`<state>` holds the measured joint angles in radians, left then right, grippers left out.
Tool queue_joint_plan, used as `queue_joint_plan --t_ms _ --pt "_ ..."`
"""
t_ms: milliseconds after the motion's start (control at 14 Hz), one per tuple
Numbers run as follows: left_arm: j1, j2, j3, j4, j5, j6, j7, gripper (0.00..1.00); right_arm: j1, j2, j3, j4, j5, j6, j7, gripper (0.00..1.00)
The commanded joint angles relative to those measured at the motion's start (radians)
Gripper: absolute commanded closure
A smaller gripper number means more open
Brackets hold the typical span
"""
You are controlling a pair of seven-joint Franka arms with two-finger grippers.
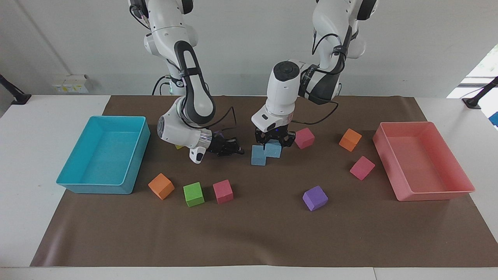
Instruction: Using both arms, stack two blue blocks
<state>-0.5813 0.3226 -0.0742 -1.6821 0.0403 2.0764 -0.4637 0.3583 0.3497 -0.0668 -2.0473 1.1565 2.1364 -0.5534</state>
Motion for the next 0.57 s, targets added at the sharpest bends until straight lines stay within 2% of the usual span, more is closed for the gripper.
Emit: queue_joint_plan --t_ms 0,500 --pt "-0.038 0.032 0.016 0.021 0.009 0.008 -0.056 1.0 -0.007 0.002 0.002 0.002 -0.028 0.0 0.041 1.0" --pt "-0.074 0.069 0.016 0.006 0.006 0.047 -0.089 1.0 -0.013 0.002 0.001 -0.001 -0.031 -0.01 0.05 1.0"
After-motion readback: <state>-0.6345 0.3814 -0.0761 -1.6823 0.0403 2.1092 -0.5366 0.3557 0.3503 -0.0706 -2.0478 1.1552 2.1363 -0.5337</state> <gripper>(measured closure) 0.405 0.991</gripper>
